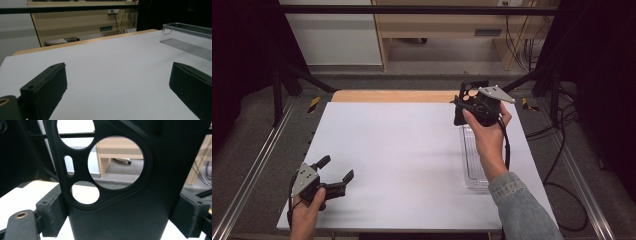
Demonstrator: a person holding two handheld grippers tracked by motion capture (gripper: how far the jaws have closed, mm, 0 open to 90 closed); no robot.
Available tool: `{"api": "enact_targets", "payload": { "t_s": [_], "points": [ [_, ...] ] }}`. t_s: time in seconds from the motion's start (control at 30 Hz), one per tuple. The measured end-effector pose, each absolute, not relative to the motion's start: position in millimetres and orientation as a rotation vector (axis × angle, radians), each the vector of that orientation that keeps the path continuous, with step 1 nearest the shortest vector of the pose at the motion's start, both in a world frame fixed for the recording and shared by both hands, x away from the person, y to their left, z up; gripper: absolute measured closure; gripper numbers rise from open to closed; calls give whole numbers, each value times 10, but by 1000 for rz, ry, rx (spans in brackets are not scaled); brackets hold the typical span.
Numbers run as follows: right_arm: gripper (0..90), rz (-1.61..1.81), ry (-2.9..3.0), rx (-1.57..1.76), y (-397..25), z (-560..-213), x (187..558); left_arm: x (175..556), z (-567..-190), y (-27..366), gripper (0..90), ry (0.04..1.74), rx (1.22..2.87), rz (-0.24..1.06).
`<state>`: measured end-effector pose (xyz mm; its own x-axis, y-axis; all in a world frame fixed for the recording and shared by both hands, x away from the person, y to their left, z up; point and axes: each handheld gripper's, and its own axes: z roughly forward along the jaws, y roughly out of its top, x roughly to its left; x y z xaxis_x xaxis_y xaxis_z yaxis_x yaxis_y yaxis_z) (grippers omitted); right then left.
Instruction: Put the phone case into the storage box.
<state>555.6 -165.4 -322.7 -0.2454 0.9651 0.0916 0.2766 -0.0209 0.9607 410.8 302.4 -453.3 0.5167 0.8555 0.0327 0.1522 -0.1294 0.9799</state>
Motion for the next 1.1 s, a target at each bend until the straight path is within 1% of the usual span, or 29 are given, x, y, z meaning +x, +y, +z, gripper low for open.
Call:
{"api": "enact_targets", "payload": {
  "t_s": [0.27, 0.47, 1.1],
  "points": [
    [139, 1261, 1532, 1378, -1818, -3285, 5769, 4125, -4562, 2976, 17, 881, 1619, 715],
    [138, 1221, 1526, 1416, -1888, -3372, 5873, 4134, -4558, 2996, 16, 888, 1608, 709],
    [136, 1166, 1537, 1484, -1876, -3566, 6067, 4151, -4575, 3003, 16, 895, 1607, 681]
  ]
}}
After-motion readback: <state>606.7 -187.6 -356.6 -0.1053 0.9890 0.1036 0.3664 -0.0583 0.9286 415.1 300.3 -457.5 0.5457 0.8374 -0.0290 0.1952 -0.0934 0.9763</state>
